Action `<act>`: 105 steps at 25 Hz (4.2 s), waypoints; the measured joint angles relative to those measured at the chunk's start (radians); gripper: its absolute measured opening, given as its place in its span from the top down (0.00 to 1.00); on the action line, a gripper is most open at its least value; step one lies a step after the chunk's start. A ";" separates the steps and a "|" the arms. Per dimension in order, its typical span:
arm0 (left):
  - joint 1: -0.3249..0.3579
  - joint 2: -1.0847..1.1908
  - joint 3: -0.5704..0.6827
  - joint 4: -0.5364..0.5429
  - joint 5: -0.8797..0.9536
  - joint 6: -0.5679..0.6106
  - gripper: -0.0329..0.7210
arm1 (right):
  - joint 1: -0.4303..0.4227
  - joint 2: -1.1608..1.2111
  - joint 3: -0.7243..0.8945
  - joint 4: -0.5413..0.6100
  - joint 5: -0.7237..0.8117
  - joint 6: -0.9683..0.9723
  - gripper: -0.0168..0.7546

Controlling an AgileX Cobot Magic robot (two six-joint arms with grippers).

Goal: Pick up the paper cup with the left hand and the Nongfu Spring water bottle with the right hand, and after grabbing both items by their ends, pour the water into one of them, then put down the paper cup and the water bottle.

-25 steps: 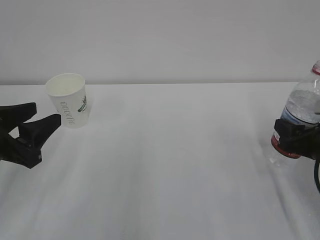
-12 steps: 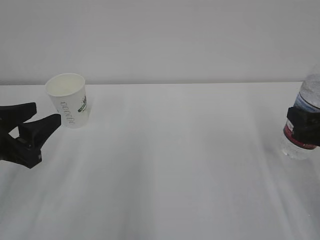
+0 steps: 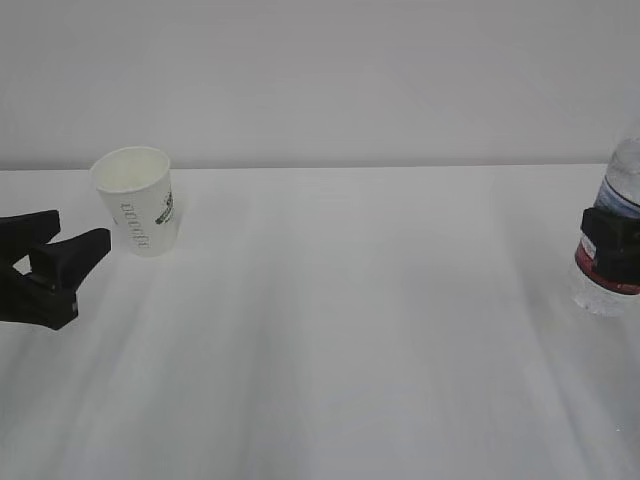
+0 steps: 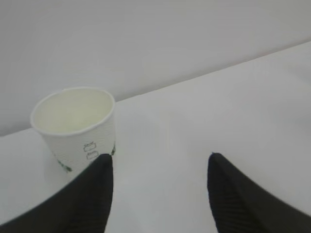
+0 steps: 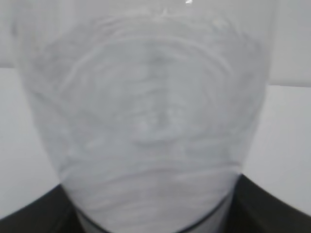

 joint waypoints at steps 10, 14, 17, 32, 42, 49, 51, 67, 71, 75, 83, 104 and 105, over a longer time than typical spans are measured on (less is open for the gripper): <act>0.000 0.070 0.000 -0.074 -0.067 0.000 0.35 | 0.000 0.000 0.000 -0.026 0.015 -0.022 0.41; 0.000 0.180 0.000 -0.102 -0.159 0.000 0.23 | 0.000 0.000 0.000 -0.048 0.017 -0.024 0.41; 0.000 0.287 0.000 -0.110 -0.210 0.000 0.13 | 0.000 0.000 0.000 -0.053 0.019 -0.024 0.41; 0.000 0.481 -0.138 -0.161 -0.219 0.000 0.09 | 0.000 0.000 0.000 -0.053 0.019 -0.055 0.41; 0.000 0.604 -0.285 -0.197 -0.220 -0.003 0.05 | 0.000 0.000 0.000 -0.053 0.019 -0.069 0.41; 0.000 0.712 -0.381 -0.206 -0.222 -0.084 0.05 | 0.000 -0.002 0.000 -0.053 0.019 -0.078 0.41; 0.000 0.725 -0.402 -0.211 -0.222 -0.091 0.05 | 0.000 -0.002 0.000 -0.053 0.019 -0.082 0.41; 0.000 0.783 -0.504 -0.263 -0.224 -0.095 0.04 | 0.000 -0.002 0.000 -0.053 0.019 -0.103 0.41; 0.000 0.799 -0.531 -0.258 -0.225 -0.095 0.04 | 0.000 -0.002 0.000 -0.053 0.019 -0.107 0.41; 0.000 0.818 -0.561 -0.261 -0.225 -0.110 0.04 | 0.000 -0.002 0.000 -0.053 0.019 -0.107 0.41; 0.000 0.856 -0.597 -0.275 -0.225 -0.117 0.04 | 0.000 -0.002 0.000 -0.053 0.001 -0.109 0.41; 0.000 0.874 -0.669 -0.292 -0.225 -0.118 0.12 | 0.000 -0.002 0.000 -0.029 -0.002 -0.130 0.41; 0.000 0.874 -0.669 -0.292 -0.225 -0.118 0.14 | 0.000 -0.002 0.000 -0.029 -0.002 -0.130 0.41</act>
